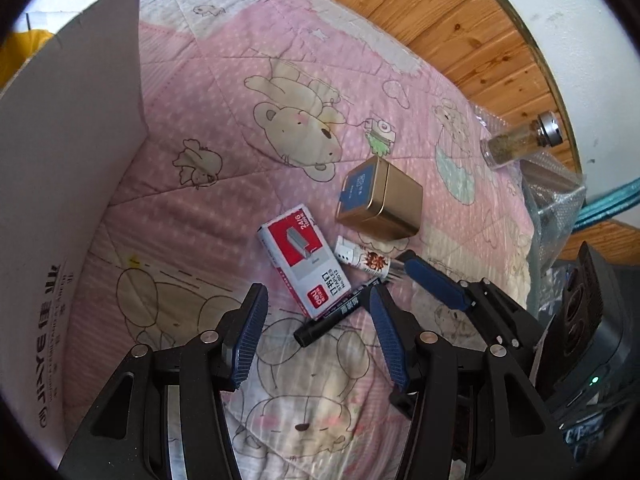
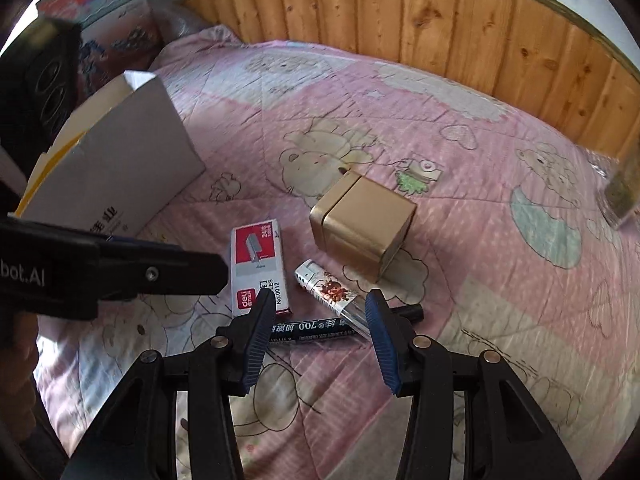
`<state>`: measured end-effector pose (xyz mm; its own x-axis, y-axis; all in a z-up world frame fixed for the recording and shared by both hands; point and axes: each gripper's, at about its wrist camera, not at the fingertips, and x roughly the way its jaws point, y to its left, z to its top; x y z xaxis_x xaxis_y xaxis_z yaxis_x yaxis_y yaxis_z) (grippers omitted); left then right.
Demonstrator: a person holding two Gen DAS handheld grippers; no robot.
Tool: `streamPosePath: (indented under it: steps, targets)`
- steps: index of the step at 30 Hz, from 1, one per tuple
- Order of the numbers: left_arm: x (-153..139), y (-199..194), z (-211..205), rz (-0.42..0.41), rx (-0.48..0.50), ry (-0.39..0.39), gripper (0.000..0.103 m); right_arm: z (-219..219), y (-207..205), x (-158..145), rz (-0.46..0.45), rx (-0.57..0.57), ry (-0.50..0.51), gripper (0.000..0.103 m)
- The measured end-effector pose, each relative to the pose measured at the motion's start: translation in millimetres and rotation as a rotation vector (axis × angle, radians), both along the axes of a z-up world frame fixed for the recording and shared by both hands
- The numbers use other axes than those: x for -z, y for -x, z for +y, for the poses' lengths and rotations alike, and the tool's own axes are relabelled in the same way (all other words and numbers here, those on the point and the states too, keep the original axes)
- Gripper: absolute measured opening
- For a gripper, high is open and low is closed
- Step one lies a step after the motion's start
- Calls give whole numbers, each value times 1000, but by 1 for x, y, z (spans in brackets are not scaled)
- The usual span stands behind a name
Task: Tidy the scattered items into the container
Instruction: 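Grasp the red-white staple box with the left tool while the right tool grasps the clear vial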
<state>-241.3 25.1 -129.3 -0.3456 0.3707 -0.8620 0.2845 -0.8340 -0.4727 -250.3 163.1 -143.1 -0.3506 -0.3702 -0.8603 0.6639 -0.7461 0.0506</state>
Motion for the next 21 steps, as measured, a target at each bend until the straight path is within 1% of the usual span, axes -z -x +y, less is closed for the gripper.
streamPosePath:
  steps: [1, 2, 3, 4, 9, 14, 17, 19, 21]
  targets:
    - [3, 4, 2, -5, 0, 11, 56, -1, 1, 2, 16, -18, -4, 49]
    - [7, 7, 5, -12, 1, 20, 56, -2, 3, 4, 12, -31, -1, 48]
    - [10, 11, 7, -17, 2, 24, 56, -2, 6, 8, -8, -29, -2, 39]
    - [14, 14, 9, -23, 1, 31, 56, 0, 9, 11, -23, -18, -3, 24]
    - [30, 24, 17, -50, 12, 94, 56, 15, 9, 16, -77, 32, 59, 20]
    - [30, 26, 26, -7, 38, 191, 56, 21, 7, 18, -85, 72, 87, 20]
    - [30, 29, 34, 13, 73, 274, 56, 15, 8, 27, -100, 86, 67, 20]
    - [30, 31, 37, 25, 89, 306, 56, 13, 7, 28, -88, 95, 69, 20]
    - [30, 32, 37, 38, 106, 321, 54, 18, 9, 28, -108, 123, 90, 20]
